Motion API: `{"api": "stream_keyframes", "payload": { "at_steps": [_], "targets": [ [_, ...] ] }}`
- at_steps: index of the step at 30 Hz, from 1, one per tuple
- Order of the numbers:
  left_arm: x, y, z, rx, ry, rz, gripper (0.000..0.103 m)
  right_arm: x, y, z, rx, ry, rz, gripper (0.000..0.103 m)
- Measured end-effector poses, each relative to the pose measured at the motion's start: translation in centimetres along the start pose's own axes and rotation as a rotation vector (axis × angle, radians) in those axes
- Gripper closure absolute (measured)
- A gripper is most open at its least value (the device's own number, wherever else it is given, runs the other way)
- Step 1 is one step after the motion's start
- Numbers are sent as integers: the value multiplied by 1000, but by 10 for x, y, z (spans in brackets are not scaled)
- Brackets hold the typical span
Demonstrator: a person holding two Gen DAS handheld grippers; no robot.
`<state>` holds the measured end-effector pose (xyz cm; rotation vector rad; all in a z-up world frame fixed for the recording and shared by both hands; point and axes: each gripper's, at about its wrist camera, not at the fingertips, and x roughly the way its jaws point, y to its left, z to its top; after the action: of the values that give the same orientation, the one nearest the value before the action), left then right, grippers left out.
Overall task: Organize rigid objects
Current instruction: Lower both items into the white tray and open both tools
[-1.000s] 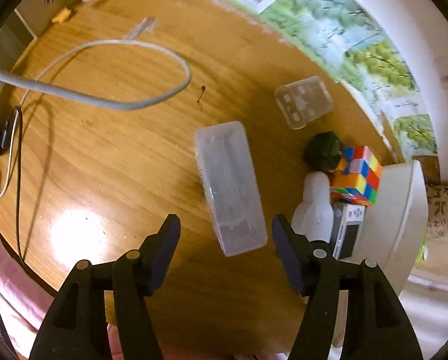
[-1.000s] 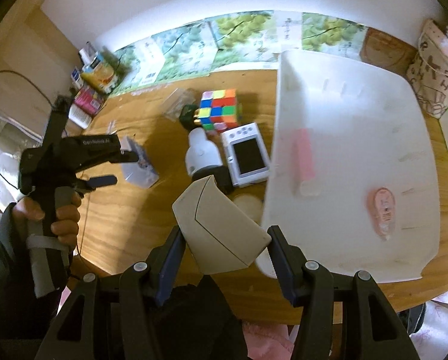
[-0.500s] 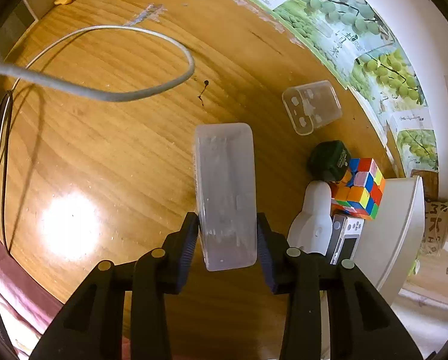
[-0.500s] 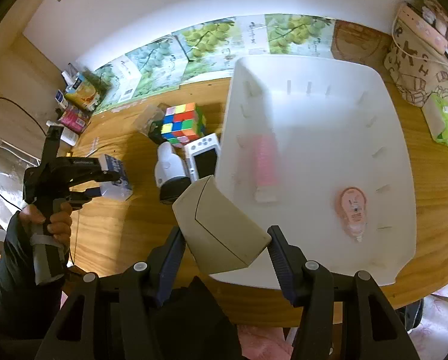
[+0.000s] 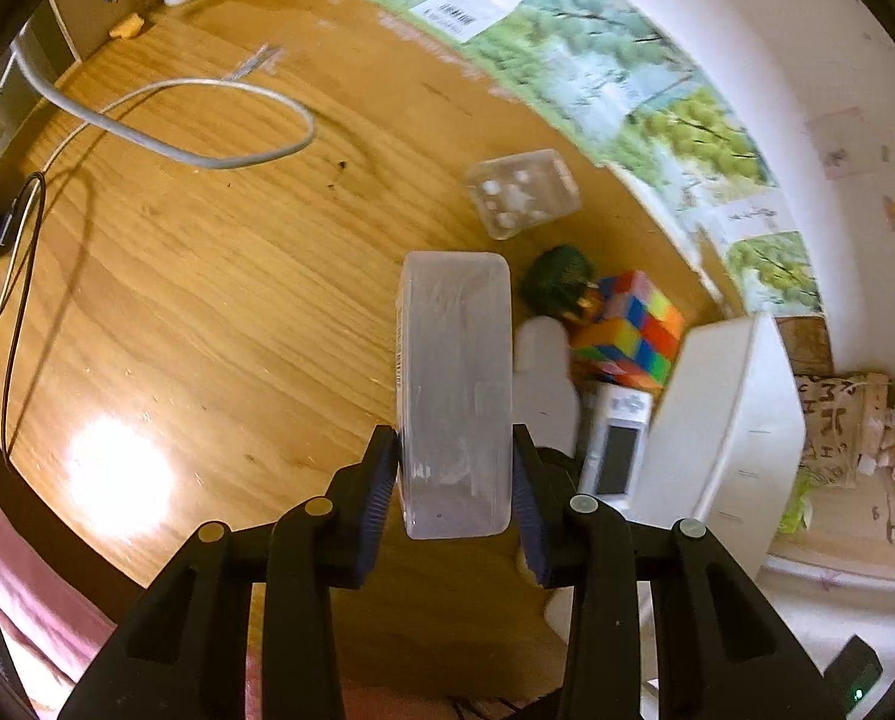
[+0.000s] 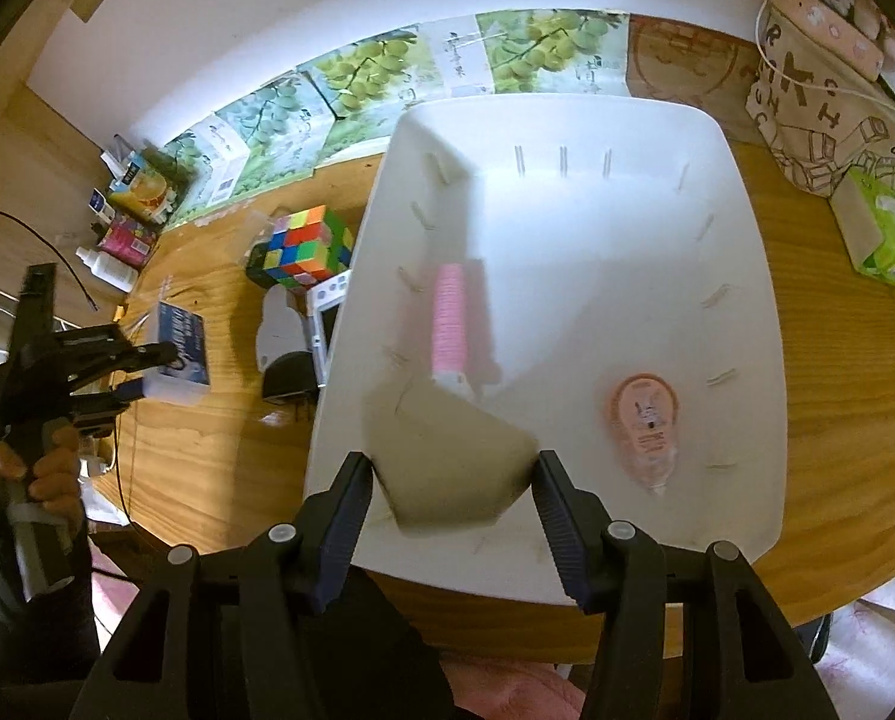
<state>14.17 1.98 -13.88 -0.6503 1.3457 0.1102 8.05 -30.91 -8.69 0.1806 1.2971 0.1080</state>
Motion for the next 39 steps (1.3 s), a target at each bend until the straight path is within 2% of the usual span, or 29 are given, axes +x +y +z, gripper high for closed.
{"api": "stream_keyframes", "payload": {
  "at_steps": [6, 12, 18, 25, 27, 35, 38, 39],
  "targets": [
    [-20, -28, -25, 59, -33, -64, 63, 1, -17, 2, -20, 12, 23, 57],
    [-33, -76, -53, 176, -69, -114, 63, 0, -32, 2, -44, 20, 32, 57],
    [-31, -121, -78, 319, -50, -158, 63, -1, -42, 2, -45, 23, 43, 57],
    [-20, -155, -102, 442, -3, -173, 64, -4, -58, -3, -12, 24, 52, 57],
    [-16, -161, -108, 466, 15, -175, 66, -4, -61, -4, -3, 25, 53, 57],
    [2, -179, -124, 539, 91, -160, 66, -2, -74, -10, 52, 43, 61, 56],
    [3, -181, -125, 553, 93, -148, 62, -1, -76, -11, 66, 48, 67, 55],
    [2, -182, -125, 558, 82, -136, 57, 0, -76, -11, 71, 51, 70, 53]
  ]
}}
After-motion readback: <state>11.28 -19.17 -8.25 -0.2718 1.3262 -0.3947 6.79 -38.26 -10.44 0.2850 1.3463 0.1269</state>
